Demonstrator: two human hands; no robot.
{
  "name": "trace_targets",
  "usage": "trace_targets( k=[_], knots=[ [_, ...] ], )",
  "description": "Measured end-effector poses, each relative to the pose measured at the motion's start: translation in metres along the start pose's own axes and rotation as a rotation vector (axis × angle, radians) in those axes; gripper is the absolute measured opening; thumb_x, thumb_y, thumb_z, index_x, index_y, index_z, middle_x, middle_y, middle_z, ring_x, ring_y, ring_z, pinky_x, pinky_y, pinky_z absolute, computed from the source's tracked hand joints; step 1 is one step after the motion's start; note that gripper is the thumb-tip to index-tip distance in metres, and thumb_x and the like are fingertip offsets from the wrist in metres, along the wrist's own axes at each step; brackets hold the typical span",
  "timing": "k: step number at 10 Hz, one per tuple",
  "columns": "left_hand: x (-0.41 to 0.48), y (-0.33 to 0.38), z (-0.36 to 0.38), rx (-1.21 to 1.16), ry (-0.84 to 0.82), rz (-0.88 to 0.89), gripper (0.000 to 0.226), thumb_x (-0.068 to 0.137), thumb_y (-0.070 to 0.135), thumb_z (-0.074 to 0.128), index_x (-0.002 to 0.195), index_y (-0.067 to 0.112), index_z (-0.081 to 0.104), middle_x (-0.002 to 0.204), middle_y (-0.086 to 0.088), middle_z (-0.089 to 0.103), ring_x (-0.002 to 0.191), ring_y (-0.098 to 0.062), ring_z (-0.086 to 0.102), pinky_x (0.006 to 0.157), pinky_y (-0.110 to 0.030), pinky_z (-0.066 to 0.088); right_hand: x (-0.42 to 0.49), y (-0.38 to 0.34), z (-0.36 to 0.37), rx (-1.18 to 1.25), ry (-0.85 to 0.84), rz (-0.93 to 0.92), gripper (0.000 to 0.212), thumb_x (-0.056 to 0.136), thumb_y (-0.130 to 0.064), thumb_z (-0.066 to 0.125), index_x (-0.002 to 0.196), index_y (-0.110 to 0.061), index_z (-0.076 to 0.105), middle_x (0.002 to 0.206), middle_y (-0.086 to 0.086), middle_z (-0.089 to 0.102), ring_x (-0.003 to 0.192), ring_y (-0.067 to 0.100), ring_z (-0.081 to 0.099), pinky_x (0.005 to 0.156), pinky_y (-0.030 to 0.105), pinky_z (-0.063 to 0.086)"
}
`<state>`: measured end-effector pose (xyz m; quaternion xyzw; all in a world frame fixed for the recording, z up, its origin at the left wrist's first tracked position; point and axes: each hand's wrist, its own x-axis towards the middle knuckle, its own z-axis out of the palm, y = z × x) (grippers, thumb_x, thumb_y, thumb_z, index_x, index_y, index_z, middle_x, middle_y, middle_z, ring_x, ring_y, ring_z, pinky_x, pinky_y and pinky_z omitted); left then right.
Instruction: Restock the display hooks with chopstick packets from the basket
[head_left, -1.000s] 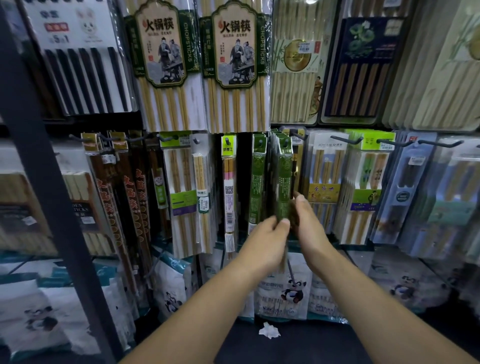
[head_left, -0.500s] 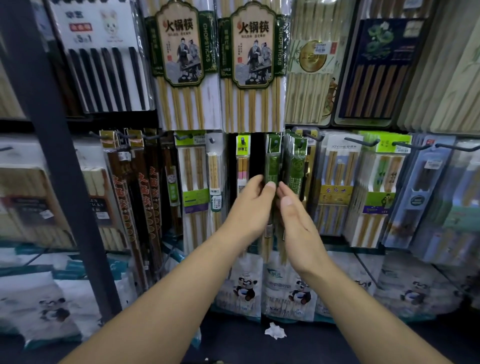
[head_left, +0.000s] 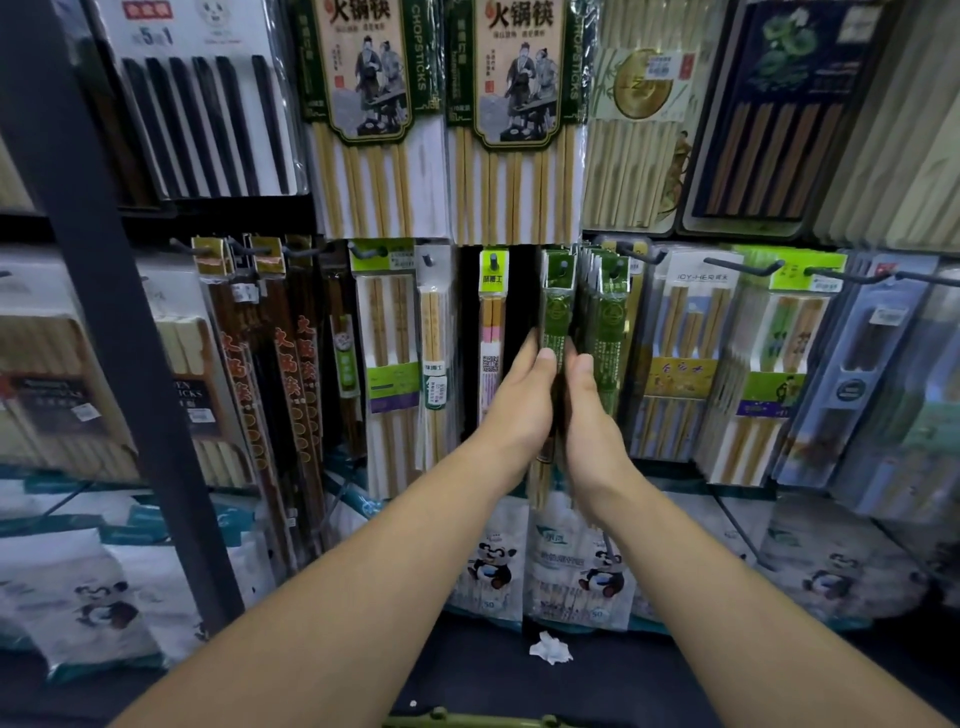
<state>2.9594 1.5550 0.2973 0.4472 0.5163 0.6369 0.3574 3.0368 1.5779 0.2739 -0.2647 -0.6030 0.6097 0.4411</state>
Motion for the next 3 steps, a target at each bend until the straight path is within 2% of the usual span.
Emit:
trace_targets(
  k=[1, 2, 3],
  knots=[
    [-0.009, 0.000, -0.004, 0.038, -0.018, -0.010, 0.050, 0.112, 0.035, 0.035, 0.161, 0.030, 0.025, 0.163, 0.009, 0.032, 0.145, -0.008, 0.033, 0.117, -0.026, 0.025, -0.010, 0.001, -0.005, -0.044, -0.014, 0.009, 0.073, 0.090, -0.080, 0.027, 0.156, -0.048, 0.024, 0.159, -0.018, 0.032, 0.144, 0.004, 0.031, 0.123, 0.039, 0.025],
    [-0.034, -0.001, -0.009, 0.151, -0.040, -0.030, 0.056, 0.111, 0.034, 0.039, 0.163, 0.027, 0.018, 0.168, 0.006, 0.024, 0.148, -0.007, 0.025, 0.107, -0.020, 0.022, -0.028, 0.002, -0.013, -0.130, -0.031, 0.005, 0.089, 0.083, -0.085, 0.033, 0.159, -0.042, 0.017, 0.167, -0.013, 0.020, 0.152, 0.006, 0.022, 0.126, 0.045, 0.020],
    [-0.058, -0.001, -0.019, 0.218, 0.003, -0.004, 0.054, 0.108, 0.030, 0.046, 0.159, 0.024, 0.030, 0.162, 0.004, 0.036, 0.147, -0.010, 0.034, 0.102, -0.014, 0.032, -0.050, -0.004, -0.026, -0.199, 0.009, -0.024, 0.069, 0.094, -0.065, 0.048, 0.155, -0.034, 0.037, 0.158, -0.011, 0.042, 0.142, 0.004, 0.040, 0.121, 0.039, 0.032]
  ],
)
